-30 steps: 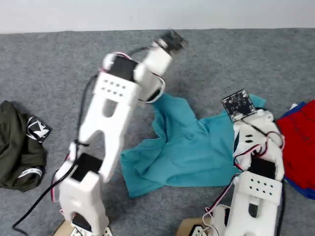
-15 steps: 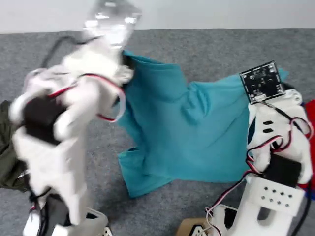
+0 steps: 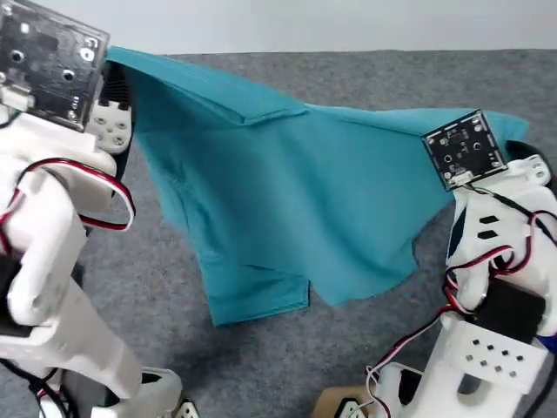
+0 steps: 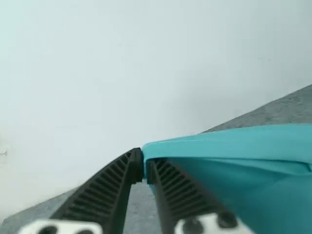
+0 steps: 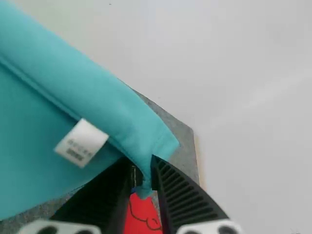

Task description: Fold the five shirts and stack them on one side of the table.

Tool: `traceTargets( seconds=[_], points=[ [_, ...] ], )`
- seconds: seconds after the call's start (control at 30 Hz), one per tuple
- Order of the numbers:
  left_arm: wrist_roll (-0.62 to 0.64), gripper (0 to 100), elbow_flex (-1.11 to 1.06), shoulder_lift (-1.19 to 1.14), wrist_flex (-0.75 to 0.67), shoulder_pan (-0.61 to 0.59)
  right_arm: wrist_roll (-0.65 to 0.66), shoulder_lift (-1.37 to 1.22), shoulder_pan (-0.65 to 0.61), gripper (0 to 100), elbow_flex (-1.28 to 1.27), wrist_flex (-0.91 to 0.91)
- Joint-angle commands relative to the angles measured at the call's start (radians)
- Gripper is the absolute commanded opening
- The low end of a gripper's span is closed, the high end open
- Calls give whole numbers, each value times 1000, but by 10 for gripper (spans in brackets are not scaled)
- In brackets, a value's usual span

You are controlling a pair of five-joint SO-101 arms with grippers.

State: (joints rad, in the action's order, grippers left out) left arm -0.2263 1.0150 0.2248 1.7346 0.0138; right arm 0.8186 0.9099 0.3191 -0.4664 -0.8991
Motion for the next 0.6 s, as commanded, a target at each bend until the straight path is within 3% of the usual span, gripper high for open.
traceTargets(
  seconds=[0.0, 0.37, 0.57],
  points=[
    [-8, 2, 27, 31, 18, -46, 11, 22, 18, 10, 57, -5],
    [-8, 2, -18, 110, 18, -63, 40, 127, 8, 13, 49, -82],
    [-3, 2, -97, 114, 18, -61, 51, 96, -163, 11, -49, -214]
  ],
)
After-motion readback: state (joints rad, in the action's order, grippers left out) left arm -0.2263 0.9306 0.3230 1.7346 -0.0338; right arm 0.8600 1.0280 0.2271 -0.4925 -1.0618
